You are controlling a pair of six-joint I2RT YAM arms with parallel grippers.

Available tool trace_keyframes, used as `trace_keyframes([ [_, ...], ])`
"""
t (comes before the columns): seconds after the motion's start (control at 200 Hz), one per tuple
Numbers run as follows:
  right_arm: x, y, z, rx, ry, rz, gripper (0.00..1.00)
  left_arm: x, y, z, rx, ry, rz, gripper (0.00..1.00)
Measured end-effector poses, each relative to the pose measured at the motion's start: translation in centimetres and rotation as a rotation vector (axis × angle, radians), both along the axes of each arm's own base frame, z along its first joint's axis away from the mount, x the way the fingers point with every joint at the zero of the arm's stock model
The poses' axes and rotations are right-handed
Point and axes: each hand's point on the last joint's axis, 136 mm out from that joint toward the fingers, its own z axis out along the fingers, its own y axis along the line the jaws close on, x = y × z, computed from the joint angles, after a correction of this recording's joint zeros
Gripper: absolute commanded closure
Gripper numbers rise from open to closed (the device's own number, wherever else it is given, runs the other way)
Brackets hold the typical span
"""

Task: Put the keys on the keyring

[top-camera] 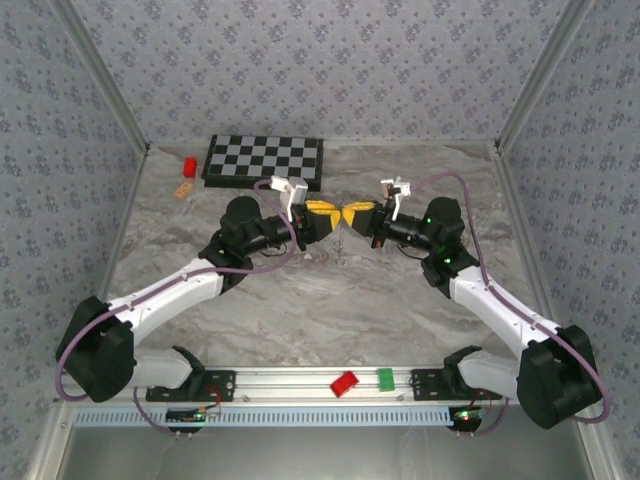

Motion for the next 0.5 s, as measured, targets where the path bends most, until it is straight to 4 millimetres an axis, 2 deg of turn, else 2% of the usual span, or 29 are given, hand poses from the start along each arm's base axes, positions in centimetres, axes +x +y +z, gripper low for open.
trace_keyframes([
  [0.215, -0.14, 0.15, 0.0, -0.002, -0.006, 0.005, 1.0, 0.15, -0.1, -0.3, 0.005, 0.004, 0.001, 0.77],
  [0.5, -0.2, 0.22, -0.14, -0.011, -0.014, 0.007, 1.0, 0.33, -0.23, -0.61, 0.012, 0.005, 0.003, 0.77],
])
